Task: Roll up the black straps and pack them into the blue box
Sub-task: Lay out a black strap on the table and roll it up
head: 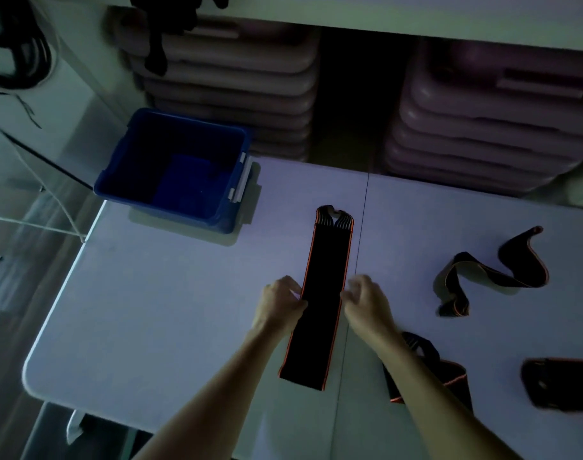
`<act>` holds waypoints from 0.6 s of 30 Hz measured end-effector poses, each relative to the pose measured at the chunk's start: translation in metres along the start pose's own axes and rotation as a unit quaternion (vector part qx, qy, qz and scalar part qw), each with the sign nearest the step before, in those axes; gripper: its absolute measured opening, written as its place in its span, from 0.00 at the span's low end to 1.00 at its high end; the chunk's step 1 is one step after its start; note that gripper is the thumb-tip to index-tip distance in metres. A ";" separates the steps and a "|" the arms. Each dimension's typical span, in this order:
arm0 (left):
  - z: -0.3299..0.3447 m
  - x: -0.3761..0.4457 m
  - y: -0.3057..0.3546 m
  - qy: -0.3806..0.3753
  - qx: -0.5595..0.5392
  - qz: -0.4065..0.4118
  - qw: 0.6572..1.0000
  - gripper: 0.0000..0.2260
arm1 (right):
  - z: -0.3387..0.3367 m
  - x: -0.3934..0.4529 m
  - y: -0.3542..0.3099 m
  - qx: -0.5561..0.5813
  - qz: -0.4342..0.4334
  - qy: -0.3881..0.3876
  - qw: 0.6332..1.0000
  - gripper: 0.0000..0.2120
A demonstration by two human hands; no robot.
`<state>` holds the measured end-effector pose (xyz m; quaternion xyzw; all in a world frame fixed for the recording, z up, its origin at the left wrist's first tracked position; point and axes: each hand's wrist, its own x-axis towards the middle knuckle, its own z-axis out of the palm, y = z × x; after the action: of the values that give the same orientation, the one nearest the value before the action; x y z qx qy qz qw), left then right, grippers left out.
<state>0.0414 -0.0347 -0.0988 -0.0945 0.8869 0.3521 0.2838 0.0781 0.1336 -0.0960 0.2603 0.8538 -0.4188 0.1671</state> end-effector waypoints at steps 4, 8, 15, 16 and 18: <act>0.008 -0.004 -0.002 0.015 0.019 0.009 1.000 0.05 | 0.021 -0.019 0.015 -0.006 -0.017 -0.015 1.000 0.11; 0.012 -0.011 -0.005 0.031 -0.009 0.005 0.999 0.06 | 0.020 -0.020 0.018 0.015 -0.031 -0.034 0.999 0.16; 0.007 -0.022 -0.002 0.048 0.067 -0.003 0.997 0.12 | -0.022 -0.038 0.037 0.057 -0.106 -0.025 0.992 0.13; 0.009 -0.026 0.001 0.070 0.080 0.017 0.994 0.12 | -0.030 -0.044 0.045 0.061 -0.122 0.003 0.991 0.12; 0.015 -0.036 0.013 0.096 0.080 0.077 0.989 0.11 | -0.049 -0.056 0.063 0.040 -0.142 0.077 0.986 0.11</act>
<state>0.0727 -0.0160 -0.0801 -0.0360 0.9401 0.2898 0.1757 0.1570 0.1884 -0.0784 0.1746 0.8752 -0.4503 0.0288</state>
